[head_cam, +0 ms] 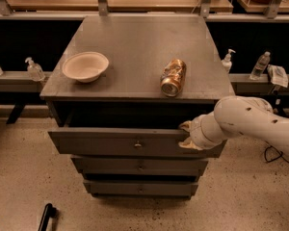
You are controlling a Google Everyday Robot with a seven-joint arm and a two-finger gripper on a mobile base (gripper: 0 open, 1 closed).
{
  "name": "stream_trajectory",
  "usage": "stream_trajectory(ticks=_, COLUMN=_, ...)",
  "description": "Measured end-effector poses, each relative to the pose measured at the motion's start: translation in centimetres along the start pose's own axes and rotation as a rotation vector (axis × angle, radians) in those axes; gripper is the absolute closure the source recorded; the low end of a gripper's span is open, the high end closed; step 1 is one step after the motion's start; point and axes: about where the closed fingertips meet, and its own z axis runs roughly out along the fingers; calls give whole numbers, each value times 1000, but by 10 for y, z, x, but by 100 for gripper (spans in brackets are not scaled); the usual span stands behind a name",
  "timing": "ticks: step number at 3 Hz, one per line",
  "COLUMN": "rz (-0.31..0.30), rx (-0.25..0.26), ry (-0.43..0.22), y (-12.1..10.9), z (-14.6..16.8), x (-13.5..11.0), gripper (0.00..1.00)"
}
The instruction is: Open top drawer
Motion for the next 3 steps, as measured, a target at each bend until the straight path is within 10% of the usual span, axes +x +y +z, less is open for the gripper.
stream_trajectory(ticks=1, rz=-12, rx=-19, ry=-24, y=11, z=-4, x=2, gripper=100)
stream_trajectory(ticks=3, rz=-21, rx=-51, ry=-60, y=27, z=-11, x=1, gripper=59)
